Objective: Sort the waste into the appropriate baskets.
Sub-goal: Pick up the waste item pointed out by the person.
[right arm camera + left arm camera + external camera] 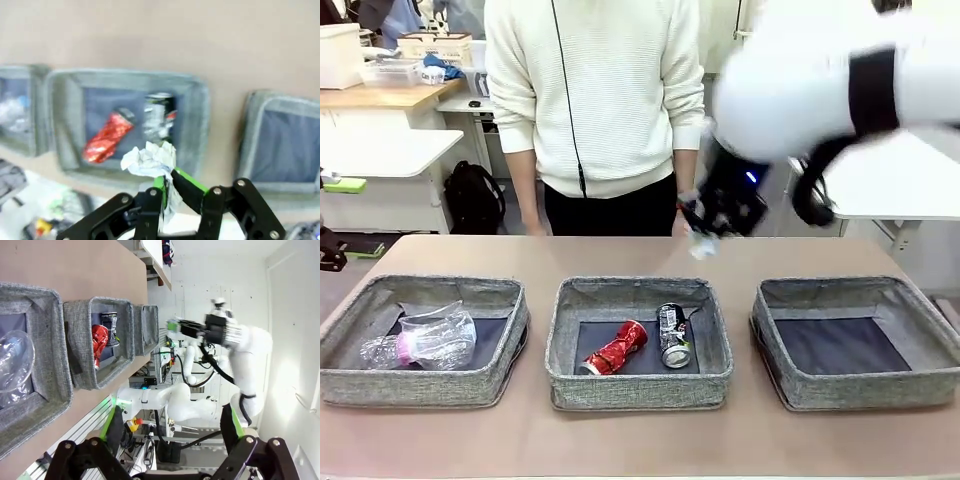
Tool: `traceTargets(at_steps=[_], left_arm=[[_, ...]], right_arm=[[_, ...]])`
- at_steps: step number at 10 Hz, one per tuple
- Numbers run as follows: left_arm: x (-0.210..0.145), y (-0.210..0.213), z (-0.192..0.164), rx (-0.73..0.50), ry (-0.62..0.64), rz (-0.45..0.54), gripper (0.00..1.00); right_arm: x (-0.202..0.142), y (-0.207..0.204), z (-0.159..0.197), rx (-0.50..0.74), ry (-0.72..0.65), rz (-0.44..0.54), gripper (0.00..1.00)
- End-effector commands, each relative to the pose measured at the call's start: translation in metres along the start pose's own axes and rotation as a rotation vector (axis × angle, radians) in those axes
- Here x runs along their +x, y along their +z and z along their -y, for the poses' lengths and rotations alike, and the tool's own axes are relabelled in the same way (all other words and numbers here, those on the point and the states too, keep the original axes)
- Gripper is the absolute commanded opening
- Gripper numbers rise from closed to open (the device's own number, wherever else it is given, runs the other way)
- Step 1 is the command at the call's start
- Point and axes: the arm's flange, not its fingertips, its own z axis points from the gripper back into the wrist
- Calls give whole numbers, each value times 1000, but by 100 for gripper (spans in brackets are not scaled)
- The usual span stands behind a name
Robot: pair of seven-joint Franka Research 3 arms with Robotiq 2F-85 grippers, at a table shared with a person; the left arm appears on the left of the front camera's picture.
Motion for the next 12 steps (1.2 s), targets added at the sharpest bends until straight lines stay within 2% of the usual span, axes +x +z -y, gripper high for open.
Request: traceTargets(at_steps=[1, 2, 4, 6, 8, 10, 12], left_arm=[[0, -2, 2, -25, -22, 8, 100], [0, -2, 2, -25, -22, 8, 100], [0, -2, 2, -25, -22, 8, 100], [0, -2, 2, -25, -22, 8, 100], [0, -2, 2, -25, -22, 8, 100], [0, -2, 2, -25, -22, 8, 100], [0, -2, 2, -25, -22, 8, 100]], right_arm=[[9, 54, -76, -86, -99, -72, 7], [7, 71, -107, -108, -142, -104, 7], [-4, 104, -150, -94, -84, -148, 7], [-16, 129, -177, -140, -33, -131, 7], [-22, 150, -194, -184, -29, -76, 7], [-19, 177, -196, -183, -37, -55, 7], [-17, 207, -202, -188, -42, 7, 7]])
